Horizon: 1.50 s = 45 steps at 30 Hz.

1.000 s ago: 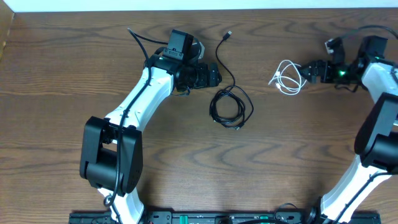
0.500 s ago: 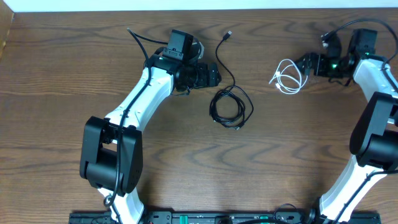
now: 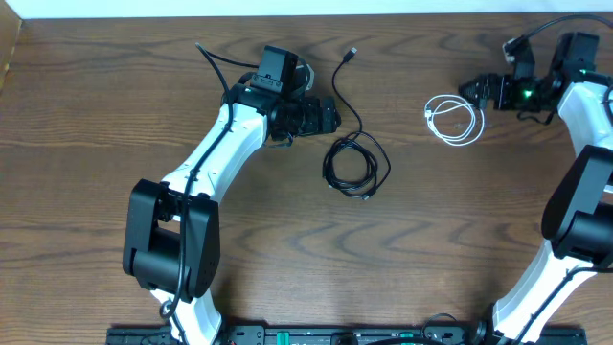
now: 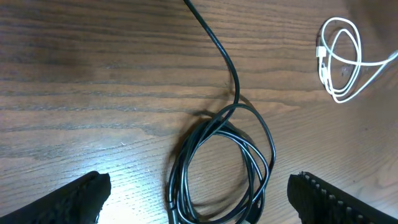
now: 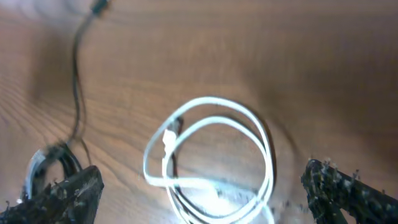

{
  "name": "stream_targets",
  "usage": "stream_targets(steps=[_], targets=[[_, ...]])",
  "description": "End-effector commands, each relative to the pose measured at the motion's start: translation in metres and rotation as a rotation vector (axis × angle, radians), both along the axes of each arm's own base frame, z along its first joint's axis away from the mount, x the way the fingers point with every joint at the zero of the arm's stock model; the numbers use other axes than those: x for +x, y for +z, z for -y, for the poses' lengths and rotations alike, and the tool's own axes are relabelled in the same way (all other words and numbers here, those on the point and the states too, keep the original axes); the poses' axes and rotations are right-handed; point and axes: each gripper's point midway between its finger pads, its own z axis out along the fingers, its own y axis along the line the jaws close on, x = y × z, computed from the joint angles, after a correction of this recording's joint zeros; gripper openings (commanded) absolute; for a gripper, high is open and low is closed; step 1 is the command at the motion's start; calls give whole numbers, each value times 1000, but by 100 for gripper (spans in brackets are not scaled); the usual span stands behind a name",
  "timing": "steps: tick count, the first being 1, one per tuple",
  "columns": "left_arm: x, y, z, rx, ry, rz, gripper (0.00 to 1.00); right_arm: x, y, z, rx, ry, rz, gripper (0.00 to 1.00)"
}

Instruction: Untangle cables

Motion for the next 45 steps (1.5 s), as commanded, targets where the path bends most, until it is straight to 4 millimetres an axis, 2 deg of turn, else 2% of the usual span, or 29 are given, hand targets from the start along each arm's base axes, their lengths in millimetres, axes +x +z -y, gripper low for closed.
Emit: stream_targets(steps=[1, 6, 11, 17, 21, 26, 31, 36, 40, 45], targets=[[0, 3, -1, 11, -13, 20, 96, -3, -4, 10, -194, 2, -22, 99], [0, 3, -1, 8, -7, 16, 96, -5, -36, 5, -316, -3, -95, 99], [0, 3, -1, 8, -7, 15, 96, 4, -55, 3, -390, 1, -95, 92], [0, 3, -1, 9, -7, 16, 96, 10, -56, 4, -460, 8, -71, 86], [0, 3, -1, 9, -7, 16, 96, 9, -58, 1, -465, 19, -72, 78], [0, 3, -1, 9, -7, 16, 96, 1, -67, 0, -462, 25, -95, 71], [0, 3, -1, 9, -7, 16, 96, -4, -80, 0, -462, 25, -98, 70], [0, 3, -1, 9, -7, 16, 96, -4, -82, 0, -462, 24, -93, 69], [0, 3, -1, 9, -7, 16, 96, -5, -84, 0, -464, 23, -93, 64], [0, 3, -1, 9, -7, 16, 96, -17, -97, 7, -493, -16, -138, 54]])
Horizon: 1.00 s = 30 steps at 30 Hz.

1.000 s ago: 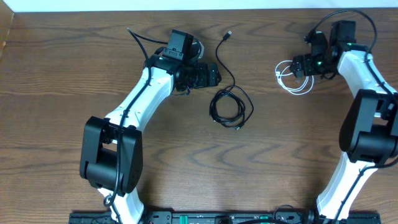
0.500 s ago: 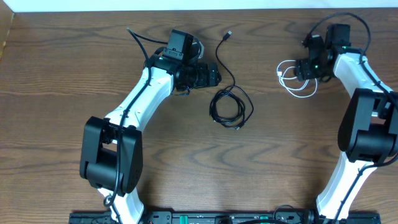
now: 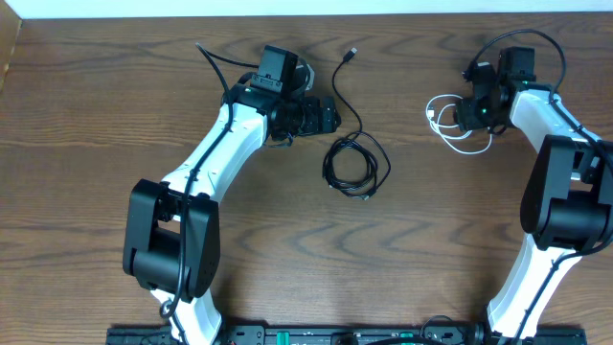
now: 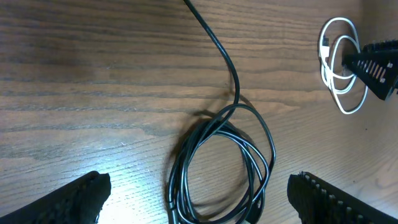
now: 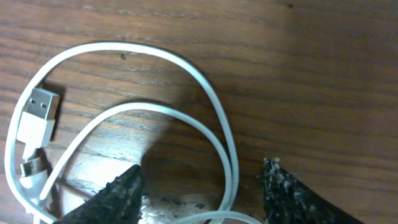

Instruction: Untangle cables

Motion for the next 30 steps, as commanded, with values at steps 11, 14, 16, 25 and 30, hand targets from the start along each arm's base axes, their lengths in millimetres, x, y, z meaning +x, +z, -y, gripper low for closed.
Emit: stream_targets(steps=[11, 14, 16, 25, 30], targets=[[0, 3, -1, 9, -8, 15, 96, -53, -44, 18, -53, -259, -175, 1], [1, 4, -1, 8, -7, 17, 95, -48, -34, 27, -67, -352, -156, 1], [1, 4, -1, 7, -7, 21, 95, -40, -17, 31, -52, -395, -136, 1], [3, 5, 0, 4, -7, 31, 95, 7, 133, 84, 16, -577, 110, 1], [4, 5, 0, 3, -7, 33, 95, 25, 213, 121, 45, -642, 291, 1]])
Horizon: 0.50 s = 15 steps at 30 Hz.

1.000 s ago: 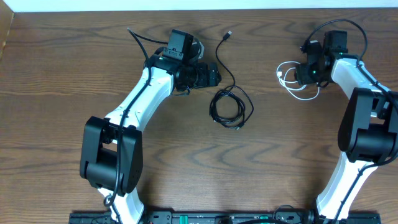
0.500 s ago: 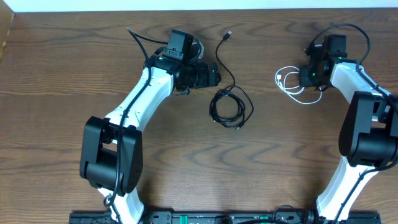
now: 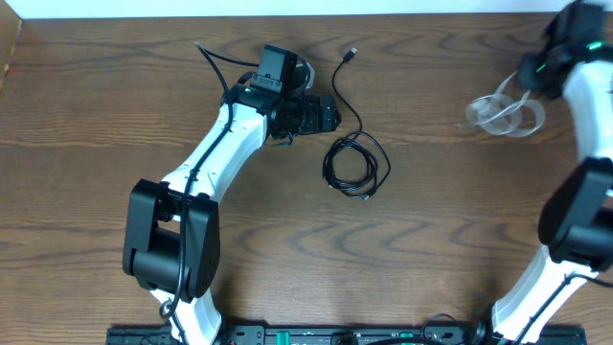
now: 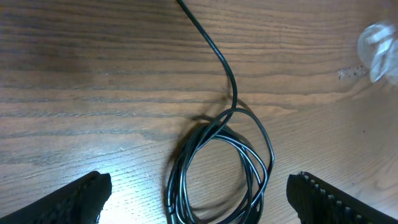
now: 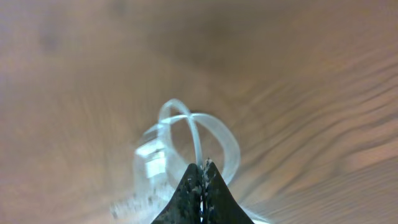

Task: Untangle cables
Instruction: 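Move the white cable to the far right table edge with the right gripper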

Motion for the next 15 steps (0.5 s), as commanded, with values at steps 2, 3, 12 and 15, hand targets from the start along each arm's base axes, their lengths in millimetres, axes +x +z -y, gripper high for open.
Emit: stream_targets(steps=[2, 3, 12, 15], targets=[[1, 4, -1, 8, -7, 19, 95, 8, 85, 29, -14, -72, 188, 1], [1, 4, -1, 8, -7, 19, 95, 7, 92, 34, -17, -80, 198, 1], [5, 6, 0, 2, -7, 39, 95, 34, 131, 89, -107, -147, 421, 1], [6, 7, 1, -1, -6, 45, 95, 49, 138, 109, -141, -178, 507, 1]])
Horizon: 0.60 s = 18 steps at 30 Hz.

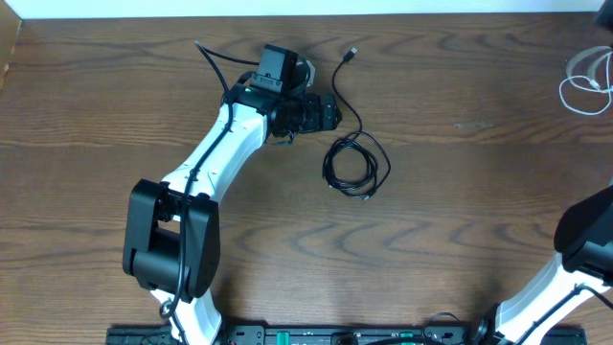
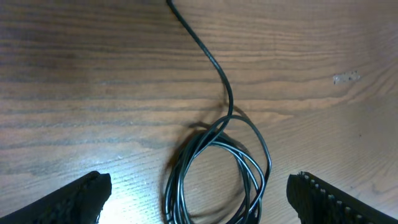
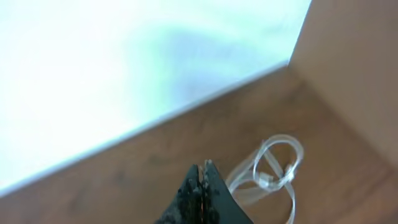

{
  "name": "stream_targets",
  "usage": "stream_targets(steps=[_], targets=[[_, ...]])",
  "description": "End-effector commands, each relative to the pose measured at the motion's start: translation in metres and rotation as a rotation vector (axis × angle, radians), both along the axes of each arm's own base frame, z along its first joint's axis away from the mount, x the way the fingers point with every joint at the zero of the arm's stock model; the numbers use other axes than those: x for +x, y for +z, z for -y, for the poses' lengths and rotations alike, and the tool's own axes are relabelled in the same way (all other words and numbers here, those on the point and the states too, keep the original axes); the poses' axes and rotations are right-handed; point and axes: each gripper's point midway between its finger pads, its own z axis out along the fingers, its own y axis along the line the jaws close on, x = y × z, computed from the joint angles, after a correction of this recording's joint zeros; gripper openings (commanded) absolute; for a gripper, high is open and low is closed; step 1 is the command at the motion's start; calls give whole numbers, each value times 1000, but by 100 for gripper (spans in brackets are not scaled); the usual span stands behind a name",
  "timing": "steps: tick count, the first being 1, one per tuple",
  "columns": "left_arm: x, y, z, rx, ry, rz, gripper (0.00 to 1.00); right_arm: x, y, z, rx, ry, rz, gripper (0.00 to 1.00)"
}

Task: Untangle cables
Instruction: 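Move the white cable to the far right table edge with the right gripper, then bring the right gripper back to the black cable bundle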

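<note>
A black cable (image 1: 356, 165) lies coiled on the wooden table, its tail running up to a plug at the far side. My left gripper (image 1: 330, 115) stands open just left of the coil. In the left wrist view the coil (image 2: 214, 168) lies between the gripper's (image 2: 199, 202) wide-spread fingers. The white cable (image 1: 581, 81) hangs at the overhead view's far right edge. In the right wrist view my right gripper (image 3: 202, 180) is shut, with the white cable (image 3: 265, 177) dangling in loops from it. The right gripper itself is outside the overhead view.
The table's far edge meets a white wall (image 1: 306, 8). A wooden side panel (image 3: 354, 68) rises beside the right gripper. The right arm's lower links (image 1: 584, 240) stand at the right front. A black rail (image 1: 306, 335) runs along the front edge.
The white cable has gone from right of centre to the far right edge, and the right gripper has left the overhead view. The left arm and black coil have barely shifted.
The white cable first lay coiled on the table with my right gripper open beside it. Then the open gripper was down over the coil. Then it was shut with the cable lifted to the right, and now holds it at the far right corner. The left gripper stayed open.
</note>
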Motion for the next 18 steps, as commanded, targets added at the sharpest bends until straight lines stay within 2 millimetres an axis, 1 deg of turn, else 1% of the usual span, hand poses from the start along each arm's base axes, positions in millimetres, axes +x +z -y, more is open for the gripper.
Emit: stream_targets(steps=[1, 2, 5, 7, 9, 10, 12, 13, 17, 18], targets=[[1, 4, -1, 8, -6, 20, 95, 11, -14, 22, 1, -41, 24, 1], [1, 4, -1, 8, -6, 20, 95, 12, -19, 24, 7, -45, 19, 1], [1, 4, -1, 8, -6, 19, 95, 8, -49, 23, 49, -43, -64, 1], [1, 4, -1, 8, -7, 20, 95, 5, -66, 16, 79, -23, -120, 1], [3, 5, -2, 9, -13, 33, 95, -1, -79, 4, 108, 34, -178, 2], [5, 6, -3, 12, -20, 46, 95, -2, -83, -4, 117, 72, -199, 6], [11, 10, -8, 8, -9, 68, 95, -4, -90, -23, 126, 172, -240, 20], [15, 13, -12, 5, 2, 76, 95, -5, -94, -32, 142, 205, -257, 25], [23, 32, -33, -10, 63, 98, 95, -13, -107, -86, 268, 366, -319, 35], [23, 38, -39, -11, 75, 105, 95, -15, -109, -103, 302, 424, -329, 38]])
